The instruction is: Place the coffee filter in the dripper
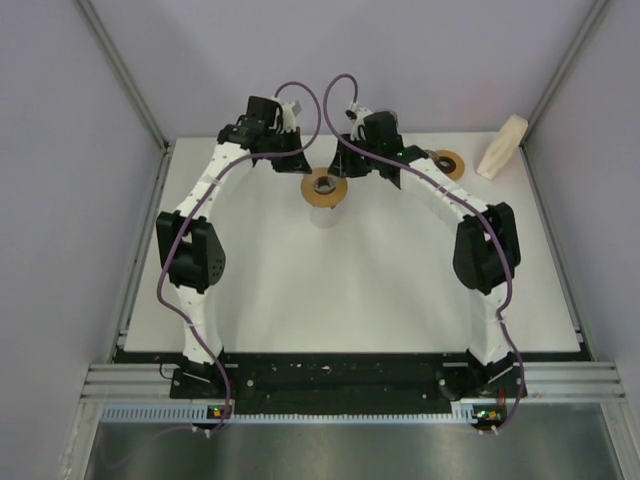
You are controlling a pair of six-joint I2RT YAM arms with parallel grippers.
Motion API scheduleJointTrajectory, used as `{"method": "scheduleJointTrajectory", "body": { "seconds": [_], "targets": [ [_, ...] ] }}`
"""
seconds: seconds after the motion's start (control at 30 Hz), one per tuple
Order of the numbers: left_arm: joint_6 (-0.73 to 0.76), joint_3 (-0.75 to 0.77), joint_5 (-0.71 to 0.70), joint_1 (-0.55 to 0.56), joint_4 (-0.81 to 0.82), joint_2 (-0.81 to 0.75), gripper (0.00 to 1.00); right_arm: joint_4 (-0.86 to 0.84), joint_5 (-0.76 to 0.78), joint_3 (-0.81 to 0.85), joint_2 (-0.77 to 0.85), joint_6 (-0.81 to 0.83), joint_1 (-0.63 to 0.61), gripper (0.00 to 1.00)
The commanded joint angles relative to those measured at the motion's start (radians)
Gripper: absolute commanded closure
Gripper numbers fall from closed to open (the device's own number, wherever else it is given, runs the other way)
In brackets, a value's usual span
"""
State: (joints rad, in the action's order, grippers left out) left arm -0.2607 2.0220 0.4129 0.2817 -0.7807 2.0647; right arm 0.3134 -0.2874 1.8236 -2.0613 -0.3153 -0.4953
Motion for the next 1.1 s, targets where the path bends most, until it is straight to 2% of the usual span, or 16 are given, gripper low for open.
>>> {"method": "scheduleJointTrajectory", "body": {
  "seconds": [0.0, 0.27, 0.67, 0.87, 1.0, 1.07],
  "targets": [
    [0.029, -0.059, -0.109, 0.004, -0.215, 0.035, 1.00, 0.199, 0.042, 0.006, 0.029, 0.025, -0.012, 0.62],
    [0.021, -0.059, -0.109, 0.010, -0.216, 0.023, 1.00, 0.211, 0.071, 0.037, 0.096, 0.013, -0.026, 0.53],
    [0.017, -0.063, -0.149, 0.024, -0.206, -0.015, 1.00, 0.294, 0.260, 0.117, 0.113, 0.035, -0.089, 0.57],
    [0.012, -0.066, -0.149, 0.028, -0.206, -0.015, 1.00, 0.354, 0.338, 0.160, 0.098, 0.051, -0.109, 0.77],
    [0.008, -0.074, -0.140, 0.030, -0.204, -0.015, 1.00, 0.398, 0.346, 0.175, 0.064, 0.044, -0.109, 1.00],
    [0.009, -0.081, -0.140, 0.030, -0.203, -0.018, 1.00, 0.406, 0.343, 0.166, 0.050, 0.035, -0.108, 1.00]
  ]
}}
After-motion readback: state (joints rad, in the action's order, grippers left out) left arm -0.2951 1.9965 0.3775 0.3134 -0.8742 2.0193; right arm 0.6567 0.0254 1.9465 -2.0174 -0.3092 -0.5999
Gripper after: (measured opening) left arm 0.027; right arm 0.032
